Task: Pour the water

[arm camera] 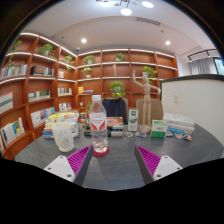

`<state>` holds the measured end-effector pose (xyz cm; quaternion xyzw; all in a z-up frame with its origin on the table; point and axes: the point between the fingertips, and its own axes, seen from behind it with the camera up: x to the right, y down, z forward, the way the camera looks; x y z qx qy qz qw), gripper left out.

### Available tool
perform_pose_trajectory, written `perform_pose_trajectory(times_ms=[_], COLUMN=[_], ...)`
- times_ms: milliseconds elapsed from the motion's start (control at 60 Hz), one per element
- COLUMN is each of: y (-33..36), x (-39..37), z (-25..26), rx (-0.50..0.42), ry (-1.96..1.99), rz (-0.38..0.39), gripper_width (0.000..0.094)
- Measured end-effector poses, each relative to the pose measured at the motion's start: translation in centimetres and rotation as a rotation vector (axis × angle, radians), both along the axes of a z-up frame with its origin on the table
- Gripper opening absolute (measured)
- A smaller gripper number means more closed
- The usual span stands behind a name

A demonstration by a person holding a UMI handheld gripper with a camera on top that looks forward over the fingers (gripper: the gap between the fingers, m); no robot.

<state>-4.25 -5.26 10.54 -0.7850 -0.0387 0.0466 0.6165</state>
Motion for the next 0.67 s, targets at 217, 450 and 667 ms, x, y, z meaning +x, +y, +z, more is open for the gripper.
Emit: perform_pose_trajectory(times_ms=[217,450,667], y=[-3.1,-4.4,-4.7], x=[5.1,5.8,6.0], z=[2.4,3.2,3.8], rx=[0.025,0.030,0.047], ry=[-0.037,-0.018,-0.017], rz=[-0.128,-0.137,-0.139], gripper_width=[0.0883,0.0879,0.0879])
